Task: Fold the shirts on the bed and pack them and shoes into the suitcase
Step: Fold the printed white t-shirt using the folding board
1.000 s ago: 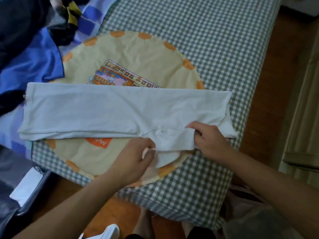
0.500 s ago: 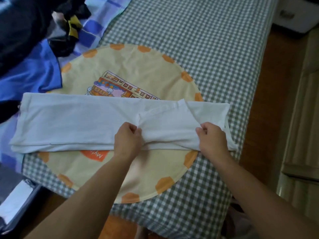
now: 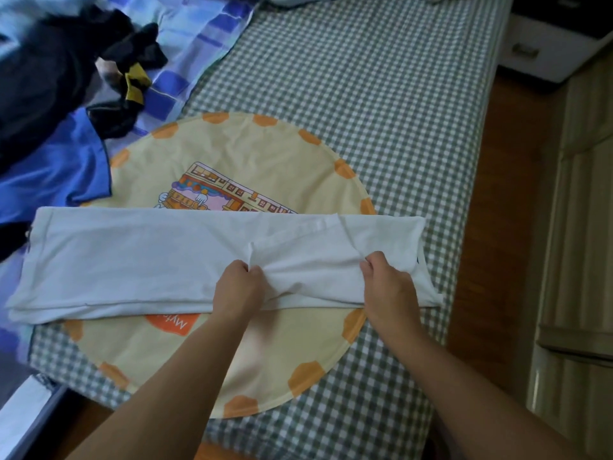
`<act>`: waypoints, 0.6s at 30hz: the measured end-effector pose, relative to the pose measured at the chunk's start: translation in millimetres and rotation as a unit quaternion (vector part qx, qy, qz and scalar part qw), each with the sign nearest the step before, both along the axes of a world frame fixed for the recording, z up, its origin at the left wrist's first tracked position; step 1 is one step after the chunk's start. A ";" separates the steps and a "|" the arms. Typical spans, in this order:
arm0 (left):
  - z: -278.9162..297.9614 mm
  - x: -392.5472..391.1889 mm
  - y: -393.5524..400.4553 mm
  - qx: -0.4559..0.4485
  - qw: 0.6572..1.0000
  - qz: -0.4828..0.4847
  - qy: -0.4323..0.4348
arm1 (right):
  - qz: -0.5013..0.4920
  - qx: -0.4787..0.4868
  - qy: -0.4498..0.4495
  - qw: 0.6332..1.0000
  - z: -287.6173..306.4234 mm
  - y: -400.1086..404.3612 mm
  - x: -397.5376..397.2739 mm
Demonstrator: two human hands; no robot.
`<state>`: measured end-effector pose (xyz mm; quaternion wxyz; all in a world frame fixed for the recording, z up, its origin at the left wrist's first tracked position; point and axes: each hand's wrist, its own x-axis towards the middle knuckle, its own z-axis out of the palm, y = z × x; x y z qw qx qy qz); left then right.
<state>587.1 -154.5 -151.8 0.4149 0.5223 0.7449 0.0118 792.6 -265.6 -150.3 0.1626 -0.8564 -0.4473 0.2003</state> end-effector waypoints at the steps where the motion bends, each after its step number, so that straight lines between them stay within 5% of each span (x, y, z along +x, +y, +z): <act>1: 0.4 -0.7 -1.9 0.002 1.000 0.005 -0.001 | 0.026 0.022 -0.031 0.999 -2.6 1.5 1.6; 6: 2.1 -1.3 -3.5 -0.001 0.999 -0.028 0.026 | 0.142 0.019 -0.148 0.979 -10.1 -11.6 18.2; 13: 4.3 10.8 10.3 0.071 0.997 0.025 0.032 | -0.037 -0.100 0.114 0.988 23.0 74.0 7.5; 18: 5.6 11.8 3.6 0.139 0.988 0.069 -0.009 | -0.045 -0.057 0.090 0.993 8.3 106.0 -4.0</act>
